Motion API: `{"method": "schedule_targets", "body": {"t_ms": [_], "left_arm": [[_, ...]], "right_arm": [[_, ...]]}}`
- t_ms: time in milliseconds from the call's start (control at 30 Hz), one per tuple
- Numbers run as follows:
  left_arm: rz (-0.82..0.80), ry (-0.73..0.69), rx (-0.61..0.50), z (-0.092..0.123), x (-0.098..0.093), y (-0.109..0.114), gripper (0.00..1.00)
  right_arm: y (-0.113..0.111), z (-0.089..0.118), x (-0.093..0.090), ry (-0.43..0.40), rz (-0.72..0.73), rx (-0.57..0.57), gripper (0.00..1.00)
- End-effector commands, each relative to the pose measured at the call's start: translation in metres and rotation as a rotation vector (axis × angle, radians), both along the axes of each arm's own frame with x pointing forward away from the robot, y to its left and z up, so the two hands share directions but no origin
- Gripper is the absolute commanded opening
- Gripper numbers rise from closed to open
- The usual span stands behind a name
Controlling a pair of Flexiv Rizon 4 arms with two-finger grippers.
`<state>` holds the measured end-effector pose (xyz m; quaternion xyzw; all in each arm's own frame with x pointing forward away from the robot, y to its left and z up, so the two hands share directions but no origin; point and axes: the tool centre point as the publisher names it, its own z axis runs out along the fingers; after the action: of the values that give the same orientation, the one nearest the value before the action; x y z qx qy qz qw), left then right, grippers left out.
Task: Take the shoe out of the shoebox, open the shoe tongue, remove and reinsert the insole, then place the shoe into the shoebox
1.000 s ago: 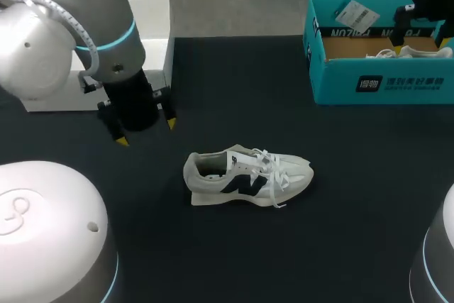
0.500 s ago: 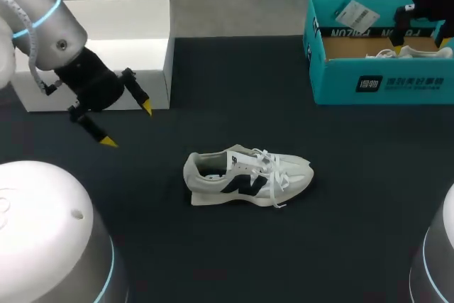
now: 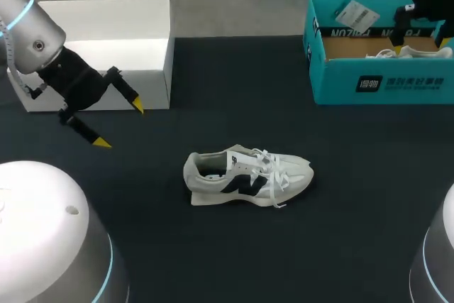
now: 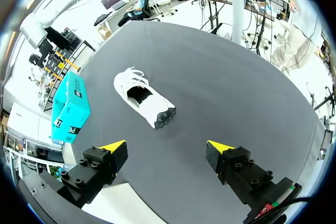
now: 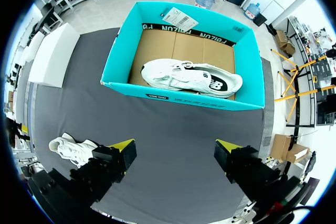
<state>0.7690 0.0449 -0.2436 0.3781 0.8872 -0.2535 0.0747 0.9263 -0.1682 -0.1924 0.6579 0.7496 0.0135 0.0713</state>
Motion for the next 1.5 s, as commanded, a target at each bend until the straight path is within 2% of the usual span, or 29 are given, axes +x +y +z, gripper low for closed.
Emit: {"method": "schedule_targets", "body": {"t_ms": [33,133,467,733,1300,1400,1500], "left_arm": [[0.181,0.2,-0.14,-0.007,0.001,0.007,1.0],[0.307,0.293,-0.201,-0.015,0.002,0.01,1.0],[0.464,0.33,-0.303,-0.032,-0.015,0.009,1.0],[0.612,0.422,-0.299,-0.048,-0.022,0.009,1.0],[0.608,0.422,-0.276,-0.051,-0.024,0.009,1.0],[0.608,0.618,-0.363,-0.054,-0.025,0.01,1.0],[0.624,0.752,-0.411,-0.06,-0.022,0.014,1.0]], "right_arm": [[0.0,-0.001,-0.001,-0.003,-0.001,0.0,1.0],[0.0,-0.001,-0.001,-0.003,-0.001,0.0,1.0],[0.0,-0.001,-0.001,-0.003,-0.001,0.0,1.0],[0.0,-0.001,-0.001,-0.003,-0.001,0.0,1.0],[0.0,-0.001,-0.001,-0.003,-0.001,0.0,1.0],[0.0,-0.001,-0.001,-0.003,-0.001,0.0,1.0],[0.0,-0.001,-0.001,-0.003,-0.001,0.0,1.0]]}}
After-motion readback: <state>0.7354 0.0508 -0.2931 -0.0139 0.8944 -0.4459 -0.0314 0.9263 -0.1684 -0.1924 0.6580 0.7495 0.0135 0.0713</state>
